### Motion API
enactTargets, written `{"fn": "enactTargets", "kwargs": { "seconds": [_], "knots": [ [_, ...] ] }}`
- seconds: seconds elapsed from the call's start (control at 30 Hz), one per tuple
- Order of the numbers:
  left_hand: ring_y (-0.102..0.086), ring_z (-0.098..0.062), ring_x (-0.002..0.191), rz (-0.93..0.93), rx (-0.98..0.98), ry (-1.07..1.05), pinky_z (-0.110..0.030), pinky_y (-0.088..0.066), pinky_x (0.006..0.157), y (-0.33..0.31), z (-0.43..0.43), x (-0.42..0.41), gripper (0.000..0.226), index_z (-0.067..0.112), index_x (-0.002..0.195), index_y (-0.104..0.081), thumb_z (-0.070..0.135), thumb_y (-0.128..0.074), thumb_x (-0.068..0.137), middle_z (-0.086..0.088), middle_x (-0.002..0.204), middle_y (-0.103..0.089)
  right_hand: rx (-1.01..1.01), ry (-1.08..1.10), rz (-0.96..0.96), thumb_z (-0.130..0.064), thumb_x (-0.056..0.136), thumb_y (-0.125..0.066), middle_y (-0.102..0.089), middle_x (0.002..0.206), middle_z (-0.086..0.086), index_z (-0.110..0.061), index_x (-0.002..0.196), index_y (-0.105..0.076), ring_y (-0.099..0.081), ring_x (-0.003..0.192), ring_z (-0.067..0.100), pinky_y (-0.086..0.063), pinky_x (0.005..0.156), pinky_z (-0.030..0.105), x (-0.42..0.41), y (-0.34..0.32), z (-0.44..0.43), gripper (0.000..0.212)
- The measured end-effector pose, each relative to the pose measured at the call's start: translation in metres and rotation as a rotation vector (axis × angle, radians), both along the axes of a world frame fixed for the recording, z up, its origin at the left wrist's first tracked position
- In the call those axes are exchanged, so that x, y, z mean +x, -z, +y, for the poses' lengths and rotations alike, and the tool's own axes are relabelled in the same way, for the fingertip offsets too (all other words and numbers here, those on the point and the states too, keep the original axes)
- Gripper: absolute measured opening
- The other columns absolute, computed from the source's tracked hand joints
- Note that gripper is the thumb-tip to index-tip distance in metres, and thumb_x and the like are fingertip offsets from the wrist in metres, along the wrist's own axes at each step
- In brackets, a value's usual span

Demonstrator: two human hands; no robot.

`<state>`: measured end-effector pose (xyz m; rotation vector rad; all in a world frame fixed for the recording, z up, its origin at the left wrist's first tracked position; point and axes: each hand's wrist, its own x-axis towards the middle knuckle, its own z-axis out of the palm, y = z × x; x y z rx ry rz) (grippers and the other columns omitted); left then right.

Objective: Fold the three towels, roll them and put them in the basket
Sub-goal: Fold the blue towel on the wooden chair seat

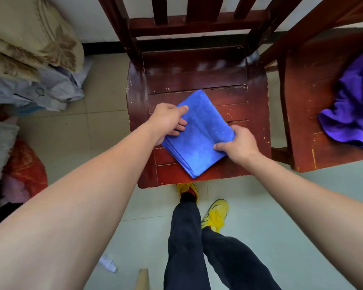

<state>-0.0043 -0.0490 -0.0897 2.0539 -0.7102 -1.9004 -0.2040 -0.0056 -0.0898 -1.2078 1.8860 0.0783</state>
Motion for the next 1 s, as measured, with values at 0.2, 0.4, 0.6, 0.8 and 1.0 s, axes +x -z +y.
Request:
{"fn": "enactTargets", "kwargs": {
  "seconds": [0.2, 0.4, 0.6, 0.8, 1.0],
  "knots": [
    [-0.068, -0.036, 0.084, 0.060, 0.255, -0.299, -0.037, -0.056, 0.059, -0.008, -0.012, -0.016, 0.069, 0.018, 0.120, -0.046, 0.068, -0.061, 0.074, -0.016, 0.106, -0.063, -0.459, -0.718, 0.360, -0.008, 0.070, -0.066, -0.052, 0.090, 0.007, -0.015, 0.097, -0.053, -0.052, 0.080, 0.033, -0.028, 0.057, 0.035, -0.004, -0.026, 0.015, 0.031],
    [-0.056, -0.021, 0.084, -0.054, 0.090, -0.316, -0.032, -0.052, 0.054, -0.009, 0.001, -0.012, 0.026, 0.019, 0.090, -0.055, -0.003, -0.054, 0.077, -0.003, 0.089, -0.057, -0.467, -0.820, 0.338, -0.040, 0.089, -0.056, -0.061, 0.109, 0.007, -0.013, 0.114, -0.062, -0.057, 0.090, 0.031, -0.041, 0.066, 0.040, -0.003, -0.037, 0.052, 0.038],
    [-0.052, -0.019, 0.073, -0.340, -0.265, 0.070, -0.027, -0.043, 0.061, -0.006, 0.037, 0.010, 0.041, 0.022, 0.103, -0.054, -0.002, -0.060, 0.071, 0.002, 0.081, -0.056, -0.494, -0.813, 0.246, -0.027, 0.080, -0.070, -0.059, 0.086, 0.004, -0.016, 0.089, -0.067, -0.055, 0.073, 0.027, -0.038, 0.059, 0.035, 0.008, -0.035, 0.075, 0.015],
    [-0.048, -0.035, 0.078, -0.762, -0.824, 0.938, -0.038, -0.032, 0.052, -0.002, 0.056, 0.011, 0.036, 0.003, 0.100, -0.057, -0.008, -0.058, 0.066, -0.017, 0.088, -0.048, -0.182, -0.751, 0.118, -0.014, 0.089, -0.055, -0.051, 0.091, 0.005, -0.014, 0.096, -0.053, -0.048, 0.077, 0.028, -0.031, 0.054, 0.034, 0.025, -0.009, 0.075, 0.007],
    [-0.043, -0.031, 0.088, -0.598, -0.652, 0.932, -0.039, -0.037, 0.059, 0.014, 0.054, 0.011, 0.045, 0.005, 0.115, -0.053, -0.010, -0.046, 0.073, -0.014, 0.101, -0.045, -0.111, -0.623, -0.095, -0.021, 0.092, -0.056, -0.052, 0.100, 0.001, -0.016, 0.101, -0.051, -0.050, 0.093, 0.025, -0.042, 0.069, 0.038, 0.017, 0.005, 0.068, 0.012]
  ]
}}
